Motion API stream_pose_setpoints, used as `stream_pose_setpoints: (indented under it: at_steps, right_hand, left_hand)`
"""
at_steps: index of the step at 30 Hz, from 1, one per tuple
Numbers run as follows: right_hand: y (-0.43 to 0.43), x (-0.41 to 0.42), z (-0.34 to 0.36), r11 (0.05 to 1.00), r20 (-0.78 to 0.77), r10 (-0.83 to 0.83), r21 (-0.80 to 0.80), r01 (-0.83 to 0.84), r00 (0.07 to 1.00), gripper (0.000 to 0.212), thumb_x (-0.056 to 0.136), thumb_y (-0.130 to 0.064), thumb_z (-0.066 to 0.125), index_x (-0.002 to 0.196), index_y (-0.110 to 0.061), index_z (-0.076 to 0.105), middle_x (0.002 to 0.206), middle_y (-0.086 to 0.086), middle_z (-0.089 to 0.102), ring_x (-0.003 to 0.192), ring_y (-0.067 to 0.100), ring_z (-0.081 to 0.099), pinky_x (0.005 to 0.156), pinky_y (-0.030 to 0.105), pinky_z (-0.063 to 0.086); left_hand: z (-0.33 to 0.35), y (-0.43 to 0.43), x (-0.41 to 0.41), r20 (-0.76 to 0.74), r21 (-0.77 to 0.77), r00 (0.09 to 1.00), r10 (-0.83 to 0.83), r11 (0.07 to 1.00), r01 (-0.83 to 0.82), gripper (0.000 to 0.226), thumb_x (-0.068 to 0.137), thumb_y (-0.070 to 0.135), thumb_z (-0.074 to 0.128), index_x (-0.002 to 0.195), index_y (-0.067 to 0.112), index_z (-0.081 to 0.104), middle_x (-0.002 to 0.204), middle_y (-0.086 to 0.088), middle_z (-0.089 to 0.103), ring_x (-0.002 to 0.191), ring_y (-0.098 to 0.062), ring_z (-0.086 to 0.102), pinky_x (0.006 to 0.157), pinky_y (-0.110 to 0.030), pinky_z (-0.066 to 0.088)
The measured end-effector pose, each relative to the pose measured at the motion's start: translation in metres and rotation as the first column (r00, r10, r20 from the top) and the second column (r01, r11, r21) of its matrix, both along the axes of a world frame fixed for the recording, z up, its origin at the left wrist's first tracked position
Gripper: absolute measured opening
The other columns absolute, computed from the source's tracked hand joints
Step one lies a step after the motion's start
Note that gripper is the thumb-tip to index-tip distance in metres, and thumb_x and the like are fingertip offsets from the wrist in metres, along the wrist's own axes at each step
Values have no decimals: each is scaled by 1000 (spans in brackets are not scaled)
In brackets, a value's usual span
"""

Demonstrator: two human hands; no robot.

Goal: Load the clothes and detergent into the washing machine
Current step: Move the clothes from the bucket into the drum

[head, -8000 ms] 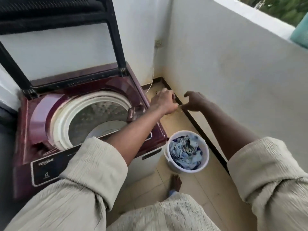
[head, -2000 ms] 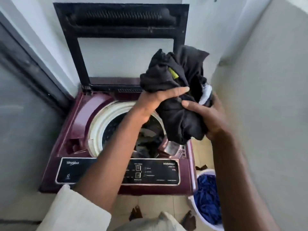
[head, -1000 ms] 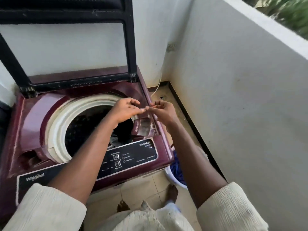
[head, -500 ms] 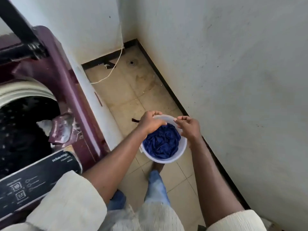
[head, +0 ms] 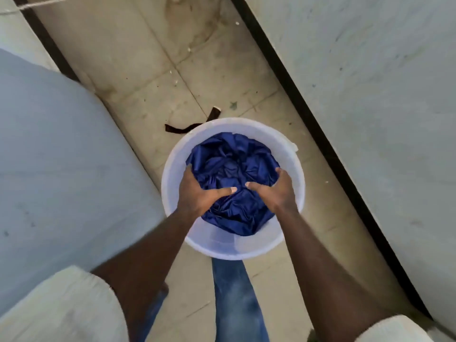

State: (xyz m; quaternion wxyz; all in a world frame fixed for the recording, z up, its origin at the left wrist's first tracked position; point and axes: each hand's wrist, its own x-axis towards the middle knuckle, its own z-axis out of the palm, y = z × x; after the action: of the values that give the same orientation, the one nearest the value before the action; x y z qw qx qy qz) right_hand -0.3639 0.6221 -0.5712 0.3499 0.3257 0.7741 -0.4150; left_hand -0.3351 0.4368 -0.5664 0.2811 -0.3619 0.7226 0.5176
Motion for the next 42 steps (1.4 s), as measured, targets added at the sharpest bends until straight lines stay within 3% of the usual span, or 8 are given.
stream_pose_setpoints:
  at_steps: [5,10,15,23,27,30,34,42]
  right_hand:
    - [-11,8,-100,985,36,140,96,-143,989,146,42,-57,89,151,-20,-1,157,8,25,142,28,30,113,49,32]
    - [-23,2,-130,960,111,140,229,-163,984,132,28,-79,73,138,-15,41,138,10,41,132,32,38,106,51,39]
    - [-11,0,-125,985,22,-140,-97,141,990,142,24,-69,86,144,-23,23,140,-4,48,125,17,52,106,41,45]
    - [-2,-17,-120,896,170,-342,-237,375,924,80,51,-53,88,120,-20,65,115,-1,71,102,18,68,95,40,53]
    - [-11,-16,-120,885,173,-335,-280,372,926,106,41,-53,92,132,-19,48,126,-1,64,110,19,65,95,42,53]
    - [-15,-4,-129,983,37,-180,28,179,983,110,54,-36,91,141,-16,27,138,5,53,123,24,55,106,40,44]
    - [-10,1,-137,991,75,-46,127,37,996,102,64,-40,84,144,-12,26,143,11,47,130,33,45,110,39,36]
    - [-30,18,-130,968,261,-134,239,70,956,120,64,-44,83,150,-23,2,149,20,25,130,42,40,104,49,40]
  left_hand:
    - [-110,5,-9,64,-46,991,119,992,-116,136,19,65,90,141,26,42,141,4,52,129,-17,50,107,-44,44]
    - [-125,17,-6,303,-351,953,-20,927,132,155,13,101,53,148,28,30,152,-3,33,140,-27,26,115,-45,20]
    - [-115,15,-8,173,258,949,264,918,-302,91,68,90,43,134,30,56,132,2,63,116,-16,63,100,-39,51]
    - [-114,20,-14,145,-277,971,-190,934,225,18,86,13,56,96,0,62,102,-23,65,96,-38,60,74,-37,46]
    - [-107,32,21,70,-416,744,-665,658,627,79,73,64,49,136,15,49,144,-15,38,140,-33,22,115,-54,6]
    - [-113,23,24,140,-249,867,-478,831,498,108,59,97,19,146,35,37,163,1,2,149,-20,-13,110,-53,-23]
    - [-111,-5,7,126,-187,992,10,982,14,75,64,87,45,96,22,63,121,-10,61,118,-25,58,95,-35,39]
    - [-110,-4,-18,419,58,904,80,992,-115,154,17,79,81,148,15,32,152,-2,41,135,-25,44,110,-45,39]
